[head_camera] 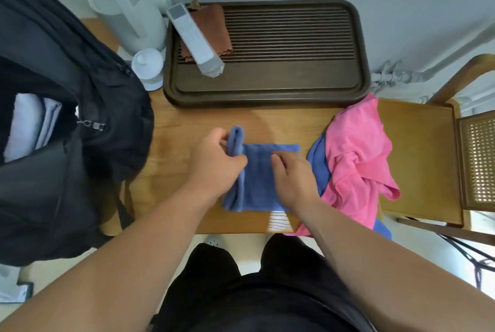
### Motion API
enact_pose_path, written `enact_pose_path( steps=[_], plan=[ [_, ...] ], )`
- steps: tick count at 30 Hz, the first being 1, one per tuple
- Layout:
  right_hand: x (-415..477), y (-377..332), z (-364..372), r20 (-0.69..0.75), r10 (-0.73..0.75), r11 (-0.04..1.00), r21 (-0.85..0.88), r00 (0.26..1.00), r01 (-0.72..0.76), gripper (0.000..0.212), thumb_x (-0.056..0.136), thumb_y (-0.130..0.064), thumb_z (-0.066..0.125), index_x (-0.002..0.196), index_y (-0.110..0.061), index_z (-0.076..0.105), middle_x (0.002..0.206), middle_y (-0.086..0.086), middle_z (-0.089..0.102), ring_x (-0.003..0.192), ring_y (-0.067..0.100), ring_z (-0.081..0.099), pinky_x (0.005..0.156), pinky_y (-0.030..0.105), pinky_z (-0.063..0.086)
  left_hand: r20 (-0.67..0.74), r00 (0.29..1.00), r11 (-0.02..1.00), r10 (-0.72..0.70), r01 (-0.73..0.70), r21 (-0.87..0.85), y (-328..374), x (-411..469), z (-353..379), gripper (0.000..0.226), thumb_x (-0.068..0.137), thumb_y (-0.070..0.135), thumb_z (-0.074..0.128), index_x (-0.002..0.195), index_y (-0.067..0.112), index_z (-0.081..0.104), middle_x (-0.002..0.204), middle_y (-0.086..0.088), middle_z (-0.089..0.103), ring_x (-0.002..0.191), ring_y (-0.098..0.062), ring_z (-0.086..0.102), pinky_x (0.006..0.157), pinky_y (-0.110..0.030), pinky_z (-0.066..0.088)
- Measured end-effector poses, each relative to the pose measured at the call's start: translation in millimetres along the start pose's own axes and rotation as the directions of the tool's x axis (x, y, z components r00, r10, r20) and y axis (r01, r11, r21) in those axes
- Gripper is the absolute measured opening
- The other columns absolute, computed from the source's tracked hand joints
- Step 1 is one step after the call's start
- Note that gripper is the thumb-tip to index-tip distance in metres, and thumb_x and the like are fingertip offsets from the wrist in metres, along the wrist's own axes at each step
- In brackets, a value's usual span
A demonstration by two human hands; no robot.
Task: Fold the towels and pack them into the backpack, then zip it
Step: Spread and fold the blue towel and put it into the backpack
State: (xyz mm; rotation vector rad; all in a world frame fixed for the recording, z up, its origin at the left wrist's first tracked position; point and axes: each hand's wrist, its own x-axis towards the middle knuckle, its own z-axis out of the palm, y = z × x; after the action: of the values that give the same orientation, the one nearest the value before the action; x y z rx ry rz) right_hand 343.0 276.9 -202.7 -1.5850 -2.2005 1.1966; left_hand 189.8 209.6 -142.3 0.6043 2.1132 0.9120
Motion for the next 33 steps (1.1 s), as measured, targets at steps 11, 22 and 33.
enact_pose_path(
  steps=[11, 22, 33],
  plan=[
    [12.6, 44.0, -52.5, 0.373, 0.164, 0.863, 0.394, 0.913, -0.316, 0.037, 0.1, -0.022, 0.052, 0.134, -0.033, 0.043, 0.083, -0.005, 0.063, 0.08, 0.008, 0.061, 0.074, 0.026, 0.047, 0.12, 0.993, 0.96, 0.003, -0.037, 0.279, -3.4, 5.7, 111.3, 0.034, 0.089, 0.028, 0.071, 0.121, 0.02, 0.06, 0.077, 0.01, 0.064, 0.079, -0.009, 0.062, 0.067, -0.022, 0.045],
    [8.7, 39.5, -55.4, 0.33, 0.06, 0.987, 0.121, 0.942, -0.105, 0.047, 0.095, -0.041, 0.062, 0.135, -0.017, 0.058, 0.134, -0.001, 0.055, 0.12, 0.011, 0.054, 0.102, 0.025, 0.042, 0.031, 0.956, 0.655, 0.293, -0.224, 0.722, -43.2, -27.1, 77.6, 0.075, 0.091, 0.056, 0.056, 0.152, 0.017, 0.035, 0.159, -0.012, 0.031, 0.142, -0.033, 0.034, 0.112, -0.051, 0.033],
    [35.1, 15.0, -54.3, 0.488, -0.356, 0.667, -0.464, 0.797, 0.583, 0.047, 0.102, -0.048, 0.039, 0.143, -0.027, 0.047, 0.158, 0.008, 0.026, 0.146, 0.031, 0.023, 0.117, 0.048, 0.026, 0.199, 0.979, 0.47, -0.053, -0.152, 0.87, -71.8, -20.4, 109.4, 0.097, 0.085, 0.084, 0.014, 0.15, 0.027, -0.033, 0.151, -0.007, -0.049, 0.148, -0.039, -0.026, 0.117, -0.062, -0.008]
  ],
)
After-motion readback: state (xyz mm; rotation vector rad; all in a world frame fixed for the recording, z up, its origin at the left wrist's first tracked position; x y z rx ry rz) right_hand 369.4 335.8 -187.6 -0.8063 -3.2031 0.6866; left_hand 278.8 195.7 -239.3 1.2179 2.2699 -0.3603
